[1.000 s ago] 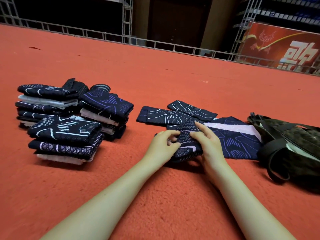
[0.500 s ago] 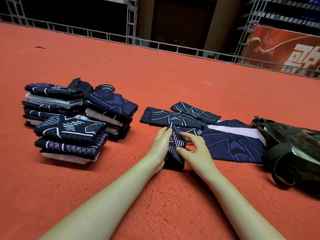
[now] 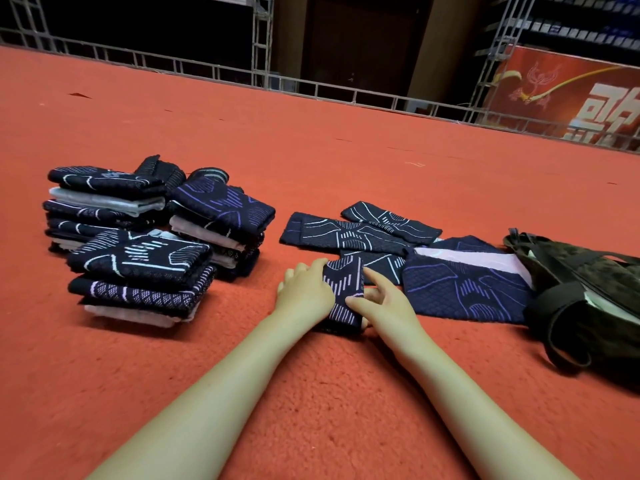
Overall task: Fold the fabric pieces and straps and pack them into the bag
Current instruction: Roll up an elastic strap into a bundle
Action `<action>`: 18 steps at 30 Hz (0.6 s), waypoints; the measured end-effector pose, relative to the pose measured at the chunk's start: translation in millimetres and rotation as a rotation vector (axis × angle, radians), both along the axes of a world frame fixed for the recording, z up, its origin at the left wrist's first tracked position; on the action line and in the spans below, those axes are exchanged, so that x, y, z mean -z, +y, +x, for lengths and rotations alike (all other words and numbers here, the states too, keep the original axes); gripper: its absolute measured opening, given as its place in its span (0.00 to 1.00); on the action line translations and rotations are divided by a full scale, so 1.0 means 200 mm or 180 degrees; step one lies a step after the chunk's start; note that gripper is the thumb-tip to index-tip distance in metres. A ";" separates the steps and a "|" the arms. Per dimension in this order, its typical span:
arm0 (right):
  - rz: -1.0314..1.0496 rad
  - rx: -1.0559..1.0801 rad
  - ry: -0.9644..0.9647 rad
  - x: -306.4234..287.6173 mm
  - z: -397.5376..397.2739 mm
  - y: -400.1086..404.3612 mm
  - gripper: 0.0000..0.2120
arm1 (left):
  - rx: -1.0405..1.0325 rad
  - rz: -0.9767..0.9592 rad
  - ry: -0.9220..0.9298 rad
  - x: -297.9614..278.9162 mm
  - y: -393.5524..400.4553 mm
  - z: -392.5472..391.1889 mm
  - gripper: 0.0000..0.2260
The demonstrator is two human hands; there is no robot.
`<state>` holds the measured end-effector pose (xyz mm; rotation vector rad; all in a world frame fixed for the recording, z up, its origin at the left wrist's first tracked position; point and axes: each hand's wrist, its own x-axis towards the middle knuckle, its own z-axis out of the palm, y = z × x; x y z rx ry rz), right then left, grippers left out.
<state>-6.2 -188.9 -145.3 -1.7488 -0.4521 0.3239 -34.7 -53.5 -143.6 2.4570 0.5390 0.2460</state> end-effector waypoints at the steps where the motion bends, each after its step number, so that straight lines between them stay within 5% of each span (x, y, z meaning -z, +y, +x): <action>1: 0.0055 0.0044 -0.0041 0.00 0.00 0.00 0.26 | -0.0022 -0.0108 -0.0044 0.00 0.01 0.00 0.24; 12: 0.0156 -0.0175 -0.0736 -0.08 0.03 -0.10 0.22 | 0.0473 -0.1713 -0.1025 -0.04 0.03 -0.02 0.23; 18: 0.0043 0.0123 -0.0934 -0.06 0.08 -0.13 0.20 | 0.0854 -0.1580 -0.1183 -0.02 0.03 -0.04 0.16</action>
